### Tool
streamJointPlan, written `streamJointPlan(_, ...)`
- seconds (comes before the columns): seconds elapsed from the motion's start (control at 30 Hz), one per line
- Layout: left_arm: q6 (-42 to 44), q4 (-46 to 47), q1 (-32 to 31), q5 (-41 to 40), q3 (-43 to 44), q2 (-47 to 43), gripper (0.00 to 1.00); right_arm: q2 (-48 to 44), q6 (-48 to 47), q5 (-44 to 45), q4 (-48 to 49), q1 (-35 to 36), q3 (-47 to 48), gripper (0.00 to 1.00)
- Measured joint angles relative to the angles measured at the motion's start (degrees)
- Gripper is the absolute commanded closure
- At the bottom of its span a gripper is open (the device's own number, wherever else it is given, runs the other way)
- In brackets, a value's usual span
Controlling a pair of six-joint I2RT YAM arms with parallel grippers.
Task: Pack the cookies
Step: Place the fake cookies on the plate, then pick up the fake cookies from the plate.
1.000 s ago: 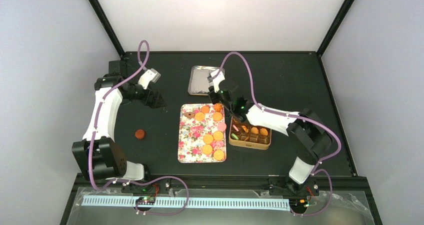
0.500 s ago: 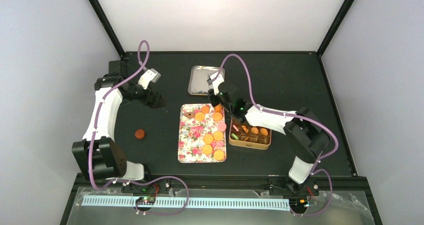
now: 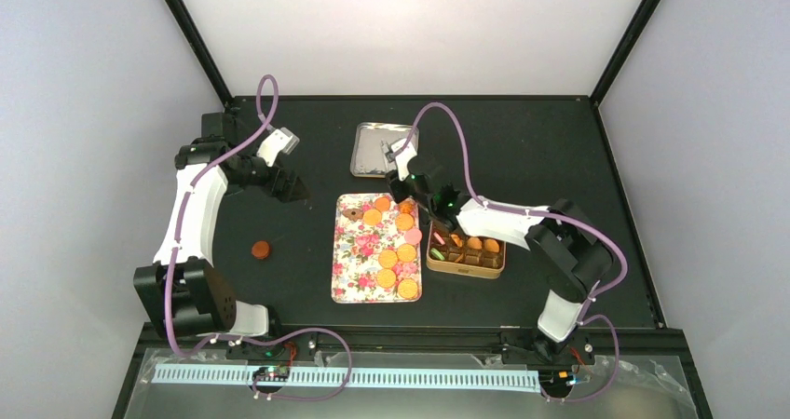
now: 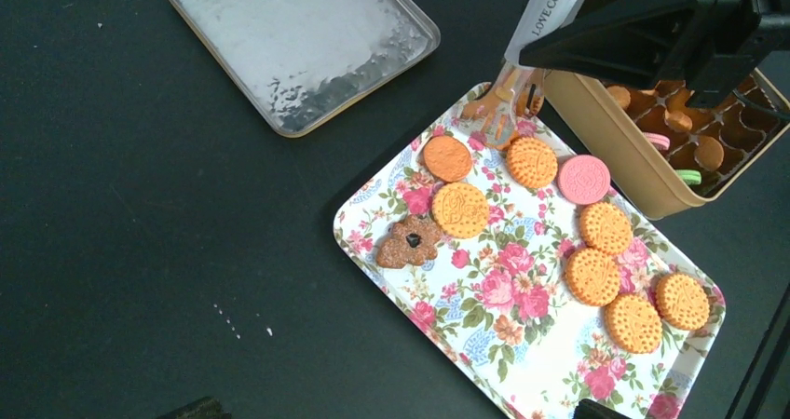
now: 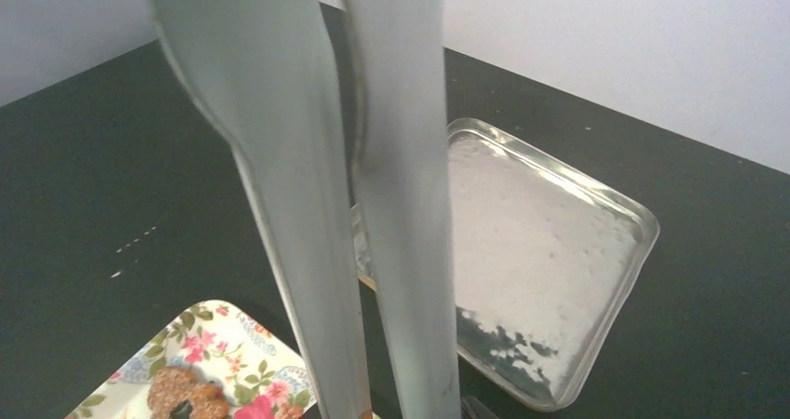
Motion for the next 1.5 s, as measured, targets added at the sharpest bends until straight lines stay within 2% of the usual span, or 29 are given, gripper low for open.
streamJointPlan(0.4,0.0,0.0,0.0,0.6,0.0,0.0,0.01,-5.1,1.0,-1.3,0.4,0.0,-4.9,0.61)
streamJointPlan(0.8,0.0,0.0,0.0,0.9,0.0,-0.1,0.01,-5.2,1.0,0.2,-0.2,0.0,-5.8,0.62)
streamJointPlan(1.07,0.0,0.0,0.0,1.3,0.0,-0.1,0.01,-5.2,1.8,-0.3,-0.2,0.0,-5.9,0.75)
streamJointPlan(1.37,0.0,0.0,0.0,1.3,0.0,-0.1,0.01,-5.2,1.8,-0.7,-0.1,0.3,-5.9,0.98)
streamJointPlan(1.5,0.0,0.0,0.0,1.3,0.0,-0.1,0.01,-5.4,0.9,-0.7,-1.6,0.3,-5.3,0.99)
